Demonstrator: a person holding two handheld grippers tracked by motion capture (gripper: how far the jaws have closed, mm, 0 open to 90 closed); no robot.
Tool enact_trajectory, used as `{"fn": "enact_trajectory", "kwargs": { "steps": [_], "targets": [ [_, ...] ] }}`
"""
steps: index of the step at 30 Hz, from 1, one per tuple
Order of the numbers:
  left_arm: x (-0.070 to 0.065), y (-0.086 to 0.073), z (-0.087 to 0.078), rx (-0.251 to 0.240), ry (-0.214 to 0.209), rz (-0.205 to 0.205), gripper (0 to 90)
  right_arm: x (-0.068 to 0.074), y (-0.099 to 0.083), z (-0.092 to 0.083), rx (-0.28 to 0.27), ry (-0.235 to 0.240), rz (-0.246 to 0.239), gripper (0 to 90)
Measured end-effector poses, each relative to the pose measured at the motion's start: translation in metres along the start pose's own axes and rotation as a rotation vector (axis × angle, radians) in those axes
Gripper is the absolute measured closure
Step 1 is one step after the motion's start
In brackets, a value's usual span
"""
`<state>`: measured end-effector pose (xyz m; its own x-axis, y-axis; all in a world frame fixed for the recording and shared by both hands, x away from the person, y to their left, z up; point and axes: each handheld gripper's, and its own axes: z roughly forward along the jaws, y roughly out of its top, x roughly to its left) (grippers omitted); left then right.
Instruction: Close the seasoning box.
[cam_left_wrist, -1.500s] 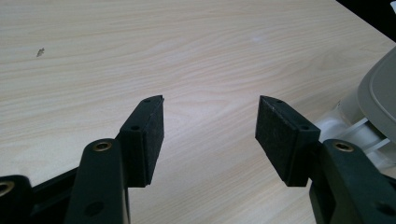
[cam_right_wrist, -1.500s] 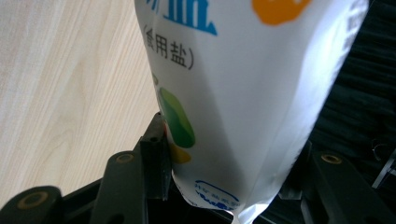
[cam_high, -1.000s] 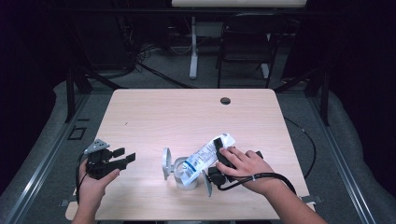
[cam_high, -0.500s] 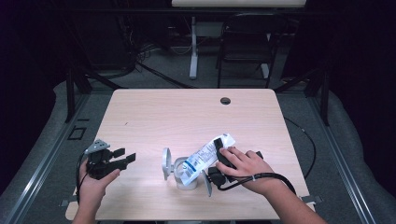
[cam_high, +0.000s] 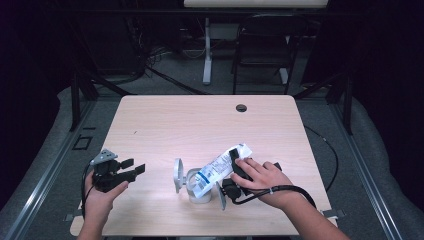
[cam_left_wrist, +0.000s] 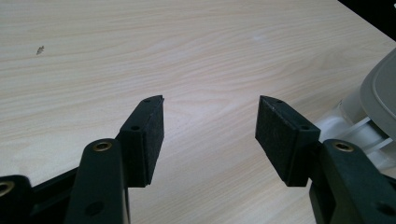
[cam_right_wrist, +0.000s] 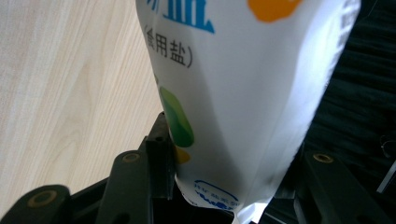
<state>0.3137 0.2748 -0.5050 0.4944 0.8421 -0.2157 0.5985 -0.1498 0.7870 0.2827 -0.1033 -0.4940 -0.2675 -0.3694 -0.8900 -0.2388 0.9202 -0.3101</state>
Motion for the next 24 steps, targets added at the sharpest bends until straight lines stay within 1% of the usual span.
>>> {"fn": "enact_trajectory", "kwargs": {
  "steps": [6,7,10,11,19,24],
  "targets": [
    [0.0009,0.0000,-0.0006,0.005,-0.001,-0.001,42.3,-0.0011,0.0006,-0.0005,-0.009,-0.004,0.004,55.9],
    [0.0009,-0.0002,-0.0004,-0.001,-0.002,-0.003,42.3,-0.0017,0.0013,-0.0011,-0.002,-0.005,-0.002,56.3],
    [0.0010,-0.0001,-0.0007,-0.001,-0.002,-0.004,42.3,-0.0015,0.0015,-0.0010,-0.005,-0.003,0.002,56.4],
    [0.0009,-0.0001,-0.0007,-0.001,-0.002,-0.004,42.3,-0.0016,0.0019,-0.0014,0.001,-0.007,-0.001,56.5],
    [0.0011,-0.0001,-0.0007,-0.009,0.003,-0.004,42.3,-0.0012,0.0018,-0.0014,-0.004,-0.004,0.007,57.2],
    [0.0012,-0.0001,-0.0008,-0.009,0.003,-0.004,42.3,-0.0018,0.0024,-0.0020,0.003,-0.006,0.002,58.0]
  ]
}}
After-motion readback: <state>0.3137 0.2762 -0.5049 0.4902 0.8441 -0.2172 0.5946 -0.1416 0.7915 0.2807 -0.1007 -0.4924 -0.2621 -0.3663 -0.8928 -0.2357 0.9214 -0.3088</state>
